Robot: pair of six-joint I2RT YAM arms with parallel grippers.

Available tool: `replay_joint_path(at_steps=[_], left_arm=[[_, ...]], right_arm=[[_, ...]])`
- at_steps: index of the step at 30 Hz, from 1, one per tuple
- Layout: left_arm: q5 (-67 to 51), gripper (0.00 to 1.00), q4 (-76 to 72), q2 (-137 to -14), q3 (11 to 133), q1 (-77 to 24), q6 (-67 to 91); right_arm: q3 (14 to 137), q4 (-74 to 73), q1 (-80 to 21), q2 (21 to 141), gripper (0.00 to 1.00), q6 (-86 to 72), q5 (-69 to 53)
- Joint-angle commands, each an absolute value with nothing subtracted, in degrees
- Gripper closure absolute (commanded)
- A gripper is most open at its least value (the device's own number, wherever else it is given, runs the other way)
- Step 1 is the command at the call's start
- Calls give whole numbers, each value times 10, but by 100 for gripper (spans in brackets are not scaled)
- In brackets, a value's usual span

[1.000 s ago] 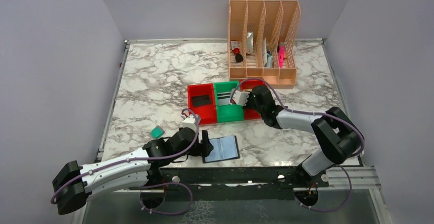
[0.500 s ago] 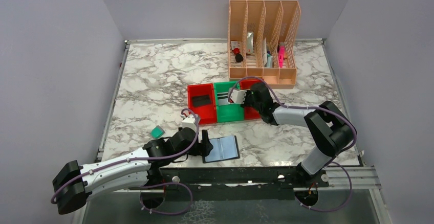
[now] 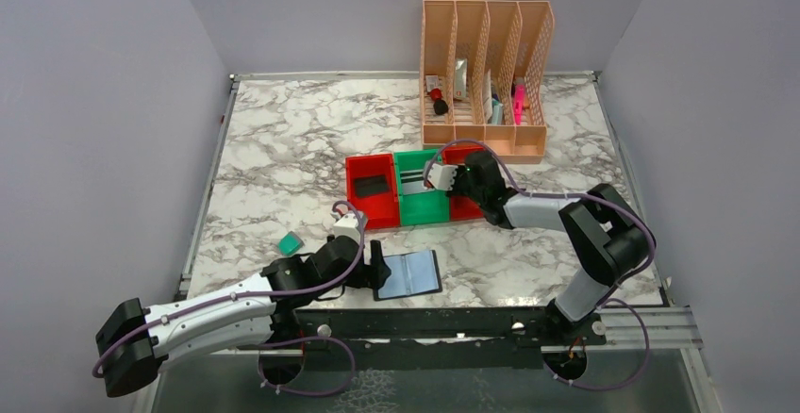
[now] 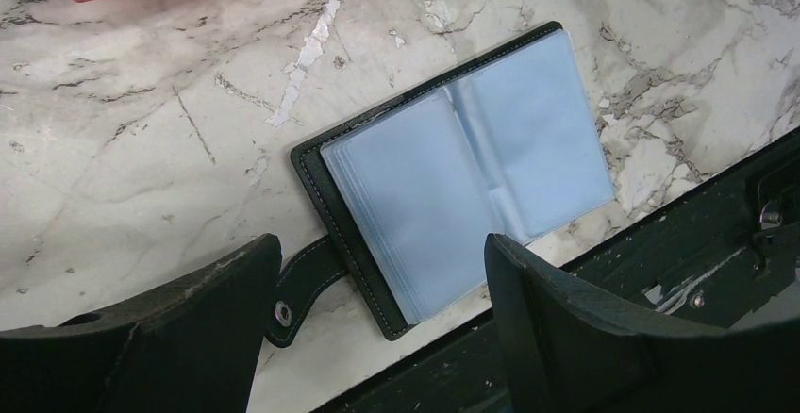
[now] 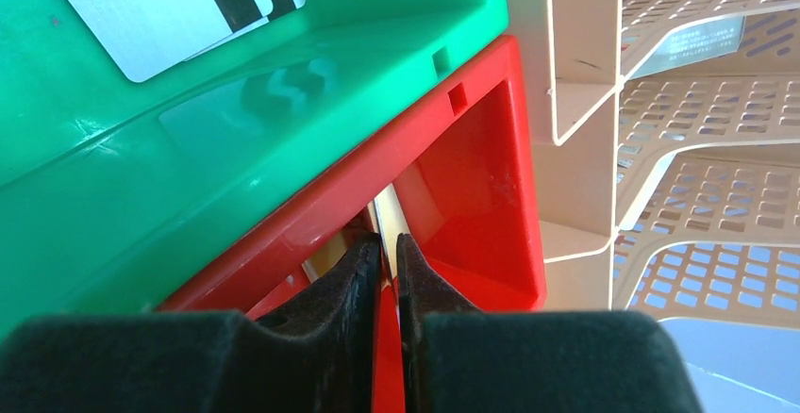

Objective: Take the credit cards out of the card holder

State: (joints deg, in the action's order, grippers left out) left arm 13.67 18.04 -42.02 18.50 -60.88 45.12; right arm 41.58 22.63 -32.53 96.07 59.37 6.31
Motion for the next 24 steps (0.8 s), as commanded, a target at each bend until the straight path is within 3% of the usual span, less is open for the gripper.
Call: replay_joint_path(at_steps=[1,8,12,20,22,24], left_arm=[[152,17,190,-411,194,-611,450],[145,18,190,-412,197,-611,454],[145,18,189,-414,201,-610,451],[139,18,190,-412,200,-610,451],[139,18,189,-410,199,-610,452],[140,18,190,-409,197,-610,453]], right_arm=[[420,219,-319,973,82,591,39],[426,204,-316,969,78,571,21],[426,187,-314,970,70,568,13],[433,180,-311,977,68,557,11],[434,173,-311,976,59,557,8],[434,172,-310,975,57,553,7]])
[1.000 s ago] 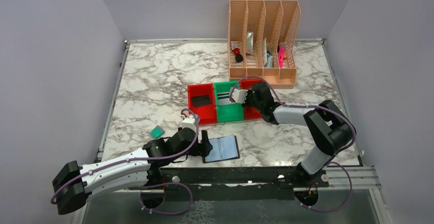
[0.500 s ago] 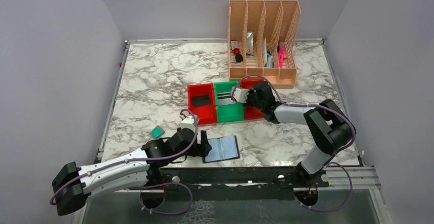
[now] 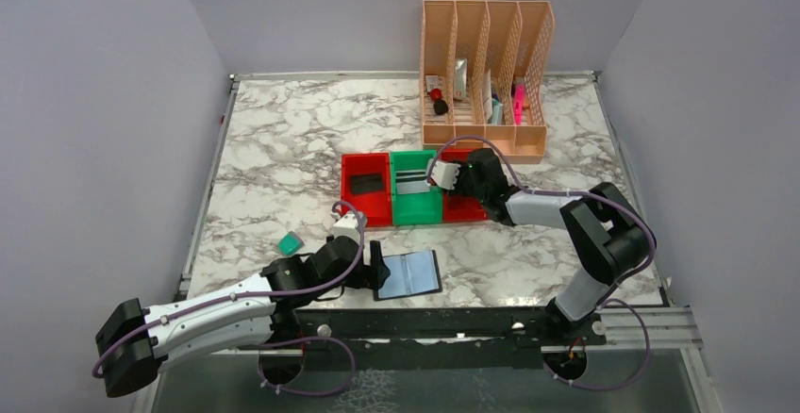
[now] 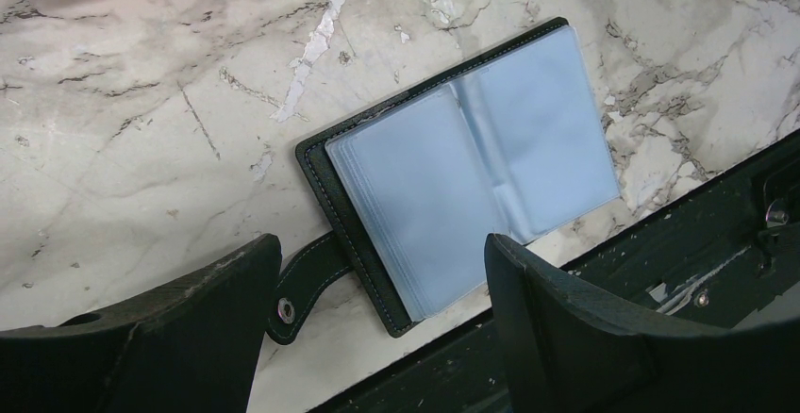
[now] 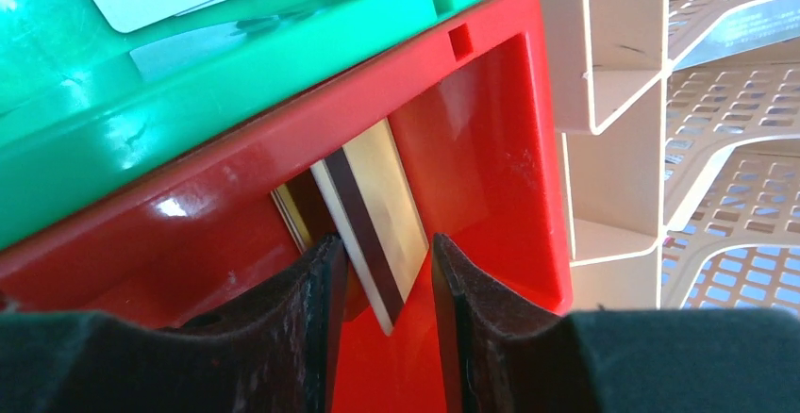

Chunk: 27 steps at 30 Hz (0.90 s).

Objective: Take the credit cards out of the card holder

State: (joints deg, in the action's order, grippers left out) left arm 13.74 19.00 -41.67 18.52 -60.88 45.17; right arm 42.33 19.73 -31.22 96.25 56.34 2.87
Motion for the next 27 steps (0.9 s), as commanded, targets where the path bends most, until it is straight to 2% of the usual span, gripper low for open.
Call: replay_joint_path(at_steps=[1,20,25,27], left_arm=[[140,18,189,-408,197,-610,453],[139,18,182,-419,198,-611,458],[138,18,182,-417,201,-610,461],[137,18,182,-414,201,-610,465]], right_arm=[[436,172,-310,974,56,549,7],[436,161,-310,896,51,486,-30],[454,129,-310,801,50,337,-41],[455,109,-310,747,43,224,-58]])
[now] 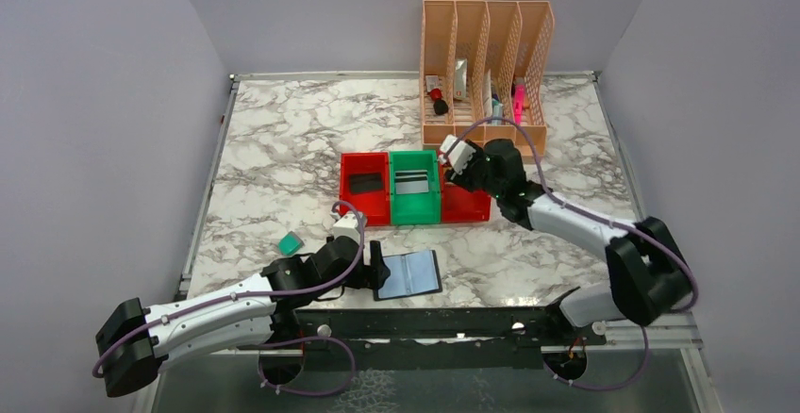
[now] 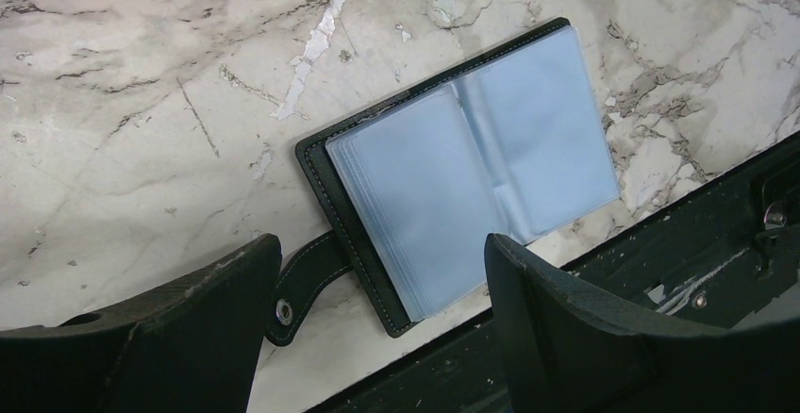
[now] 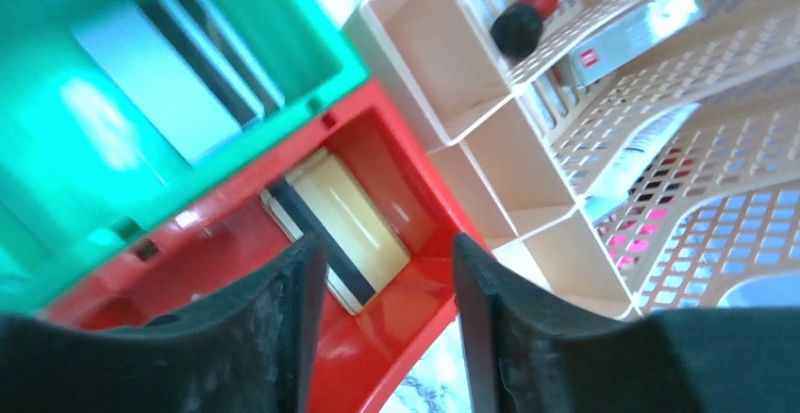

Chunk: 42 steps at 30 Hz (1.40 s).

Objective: Take the credit cards out of the card holder

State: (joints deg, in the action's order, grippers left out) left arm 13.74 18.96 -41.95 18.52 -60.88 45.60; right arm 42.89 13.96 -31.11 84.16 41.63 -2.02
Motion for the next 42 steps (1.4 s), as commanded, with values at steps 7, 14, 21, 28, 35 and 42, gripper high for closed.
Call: replay_joint_path(at_steps=[7,14,21,28,35,42], left_arm=[[132,18,183,-398,185,-610,481],[121,21,178,-386,180,-610,494],[94,26,129,-413,176,-610,496],[76,28,87,-486,174,-610,501],[72,31,69,-542,167,-611,505],[42,52,26,-573,157,-611,501]], right_arm=[[411,-32,-310,629,16,-184,-175],[316,-23,-312,621,33,-305,-345],[257,25,-341,633,43,-352,-348],[253,35,-391,696,46,-364,-312],[262,59,-442,761,50,-377,-289],[266,103,-471,802,64,-398,-284]])
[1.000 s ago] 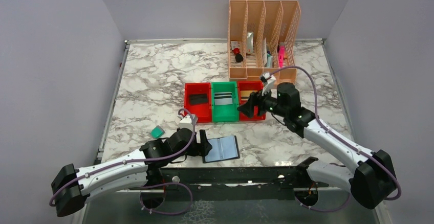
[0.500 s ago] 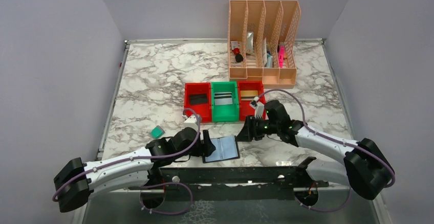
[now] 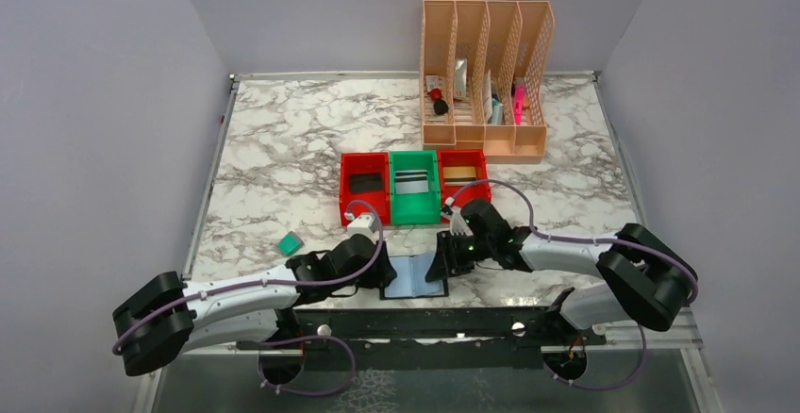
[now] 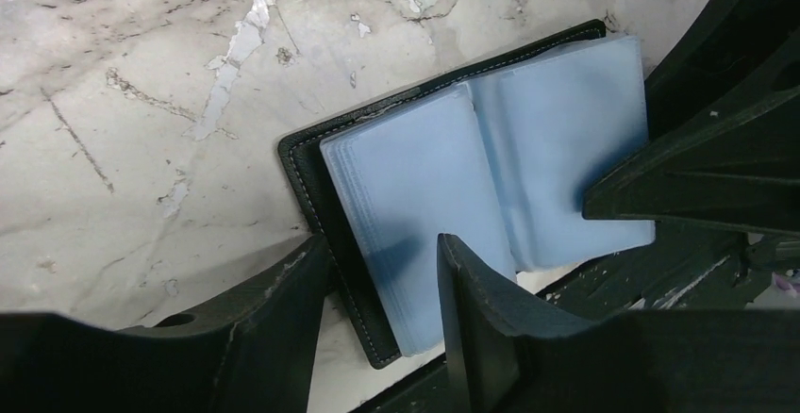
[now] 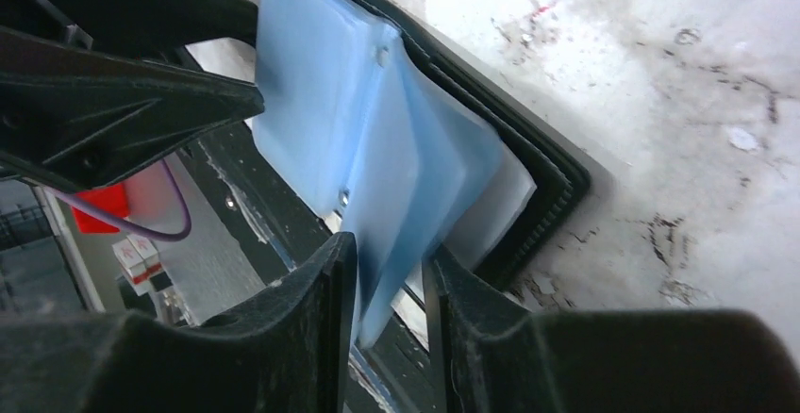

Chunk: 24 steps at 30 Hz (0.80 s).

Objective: Take the credit cards out of the card holder

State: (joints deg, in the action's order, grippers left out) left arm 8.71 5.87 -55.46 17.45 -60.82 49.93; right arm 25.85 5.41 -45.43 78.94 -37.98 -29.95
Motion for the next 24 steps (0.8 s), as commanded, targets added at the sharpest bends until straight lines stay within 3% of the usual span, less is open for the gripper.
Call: replay_joint_path(at_steps=[1,5,11,18,21,24], left_arm=[[40,53,22,-574,157,-611,501],[31,54,7,-573,156,-611,499],[59,61,48,-530,162,-611,500],[108,64,110,-453,187,-611,486],[135,54,146,-445,216,-611,468],[169,39,182,-456,256,-610,438]], right_arm=[[268,107,-474,803,64,-402,-284],[277,117,-477,815,64,-407,-292],[304,10,-478,778,59,-382,-175],[345,-132,-478,674,39,-360,-13],[362,-171,-478,625,18,-353,63],[380,-196,-478,581,11,-336,143]])
